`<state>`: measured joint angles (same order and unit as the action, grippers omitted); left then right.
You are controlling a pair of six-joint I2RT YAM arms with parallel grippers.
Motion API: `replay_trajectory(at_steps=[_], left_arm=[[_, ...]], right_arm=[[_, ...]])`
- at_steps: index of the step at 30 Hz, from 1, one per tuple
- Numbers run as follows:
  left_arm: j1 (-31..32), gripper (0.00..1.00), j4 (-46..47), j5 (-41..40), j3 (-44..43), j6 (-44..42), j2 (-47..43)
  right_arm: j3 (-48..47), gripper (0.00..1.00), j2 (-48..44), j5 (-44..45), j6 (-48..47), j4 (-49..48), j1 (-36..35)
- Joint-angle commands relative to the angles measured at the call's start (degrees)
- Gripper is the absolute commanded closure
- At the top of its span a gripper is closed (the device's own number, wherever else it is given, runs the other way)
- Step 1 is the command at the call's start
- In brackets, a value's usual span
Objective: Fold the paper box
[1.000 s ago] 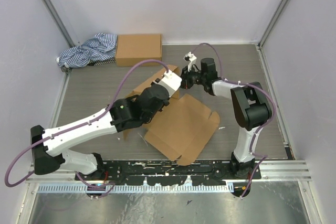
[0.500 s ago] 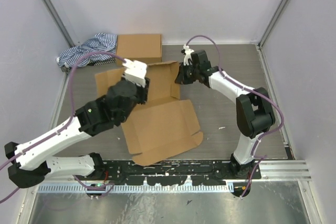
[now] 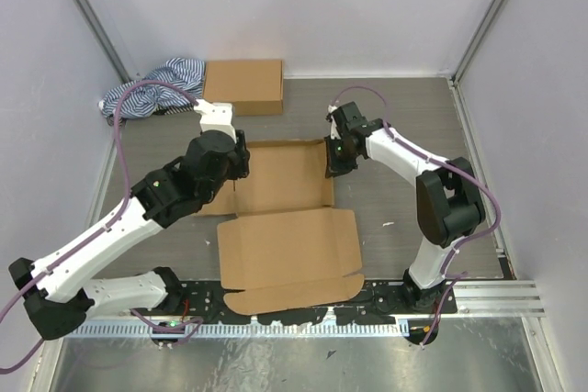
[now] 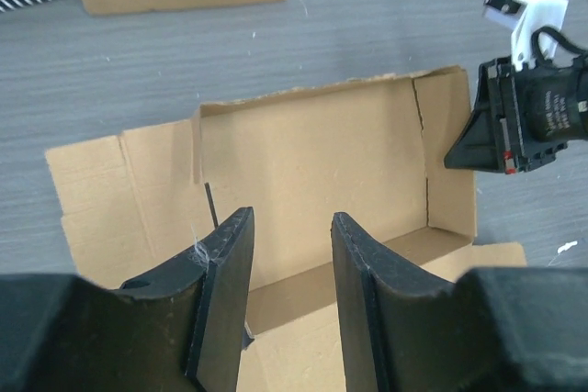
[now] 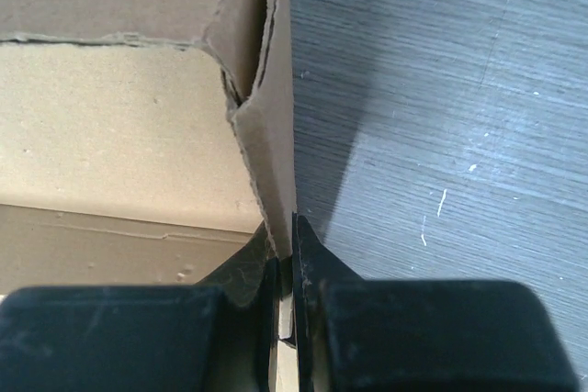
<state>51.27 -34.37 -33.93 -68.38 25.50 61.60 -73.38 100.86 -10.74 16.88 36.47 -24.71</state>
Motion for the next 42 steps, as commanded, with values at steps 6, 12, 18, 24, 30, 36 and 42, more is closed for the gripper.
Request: replay_trajectory(at_steps=[6, 12, 18, 24, 30, 36, 42], left_arm=[[-5.41, 0.53, -2.69, 6.65, 3.92, 6.58, 1.67], [-13.56, 0.53, -0.60, 14.55, 7.53, 9.20, 1.20], [-16.91, 0.55, -1.79, 13.19, 9.53, 11.25, 2.20], [-22.18, 0.53, -2.55, 14.39, 12.38, 16.06, 1.95], [-29.19, 0.55, -6.54, 20.17, 12.74, 19.34, 6.27], [-29.86, 0.56, -5.97, 20.29, 14.49, 19.24, 5.98], [-31.53, 0.50, -4.78, 17.84, 16.19, 17.84, 3.61]], right_arm=[[-1.71, 0.71, 0.66, 7.06, 1.98, 1.07, -2.12], [-2.54, 0.68, 3.42, 10.86, 4.62, 0.15, -2.10], [-2.97, 0.68, 5.01, 11.82, 6.33, -1.42, -2.34], [-2.75, 0.99, 5.95, 19.46, 8.28, -0.54, -3.08], [-3.50, 0.99, 8.59, 34.86, 9.55, 3.11, -5.58], [-3.03, 0.99, 9.72, 35.16, 9.99, 2.63, -6.19], [1.02, 0.99, 4.42, 27.16, 7.59, -3.80, -4.36]])
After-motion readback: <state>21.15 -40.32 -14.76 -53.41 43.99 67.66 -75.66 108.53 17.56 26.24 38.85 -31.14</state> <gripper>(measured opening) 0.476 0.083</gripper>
